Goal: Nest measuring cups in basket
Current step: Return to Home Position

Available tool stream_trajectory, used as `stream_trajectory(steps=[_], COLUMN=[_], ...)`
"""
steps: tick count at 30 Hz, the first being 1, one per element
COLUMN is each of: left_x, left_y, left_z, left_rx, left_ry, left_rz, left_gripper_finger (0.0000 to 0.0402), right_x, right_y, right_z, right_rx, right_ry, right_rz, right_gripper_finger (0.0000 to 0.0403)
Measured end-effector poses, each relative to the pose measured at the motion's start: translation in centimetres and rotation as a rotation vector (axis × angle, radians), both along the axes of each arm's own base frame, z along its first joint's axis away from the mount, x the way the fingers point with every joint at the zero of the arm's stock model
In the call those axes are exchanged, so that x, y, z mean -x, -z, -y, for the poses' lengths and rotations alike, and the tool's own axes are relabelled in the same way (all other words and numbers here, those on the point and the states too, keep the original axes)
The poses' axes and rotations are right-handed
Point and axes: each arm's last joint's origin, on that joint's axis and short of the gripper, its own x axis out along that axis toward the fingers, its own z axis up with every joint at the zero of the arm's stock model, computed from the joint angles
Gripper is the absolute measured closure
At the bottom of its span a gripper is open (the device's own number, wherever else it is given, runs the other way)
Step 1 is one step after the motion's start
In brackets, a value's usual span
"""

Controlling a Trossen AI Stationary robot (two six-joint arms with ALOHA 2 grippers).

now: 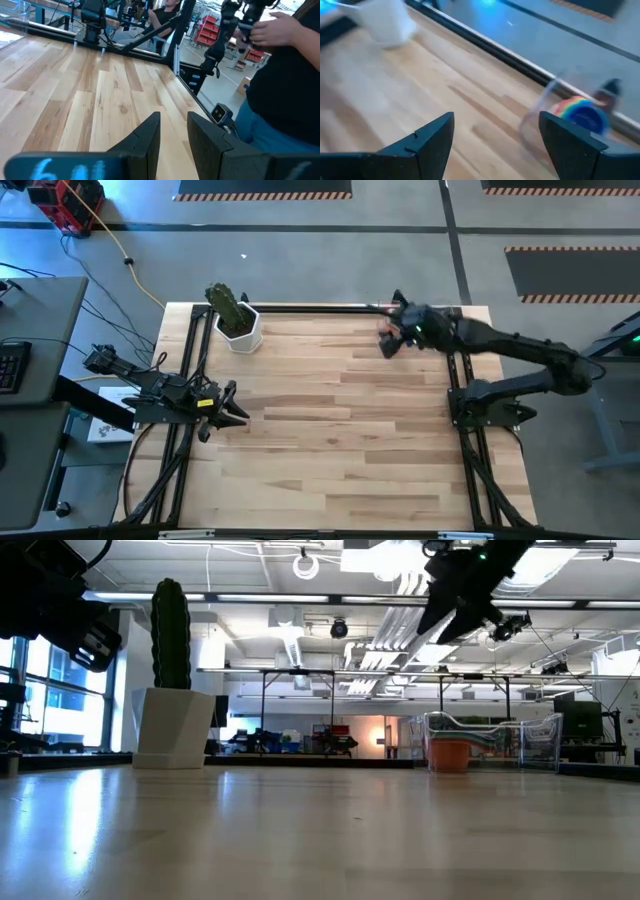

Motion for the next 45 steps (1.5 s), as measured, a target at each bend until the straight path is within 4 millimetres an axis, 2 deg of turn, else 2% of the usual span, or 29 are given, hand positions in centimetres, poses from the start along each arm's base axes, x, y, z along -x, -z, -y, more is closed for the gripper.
stream_trajectory(steps=[6, 14, 19, 24, 30, 35, 45], left_x=[0.0, 0.0, 0.0, 0.0, 0.0, 0.0, 0.0], left_y=[0.0, 0.0, 0.0, 0.0, 0.0, 0.0, 0.0], left_z=[0.0, 0.0, 0.0, 0.0, 0.0, 0.0, 0.0], left_rx=[0.000, 0.000, 0.000, 0.000, 0.000, 0.000, 0.000], left_ry=[0.000, 0.000, 0.000, 0.000, 0.000, 0.000, 0.000], left_rz=[0.000, 0.000, 0.000, -0.001, 0.000, -0.001, 0.000], left_gripper_finger=[0.0314, 0.0314, 0.0314, 0.0314, 0.0314, 0.0314, 0.0314], right_x=[2.7, 6.3, 7.8, 8.9, 9.6, 9.9, 10.1], right_y=[3.7, 8.1, 10.4, 12.5, 14.4, 14.4, 15.2], right_z=[-2.8, -5.4, -6.5, -7.0, -7.4, -7.6, -7.5], right_rx=[0.010, 0.056, 0.054, 0.045, 0.083, 0.110, 0.235], right_ry=[-0.159, -0.290, -0.361, -0.349, -0.391, -0.415, -0.458], right_rz=[0.220, 0.456, 0.523, 0.575, 0.696, 0.697, 0.533], right_gripper_finger=[0.0121, 0.0121, 0.0121, 0.0121, 0.0121, 0.0121, 0.0121])
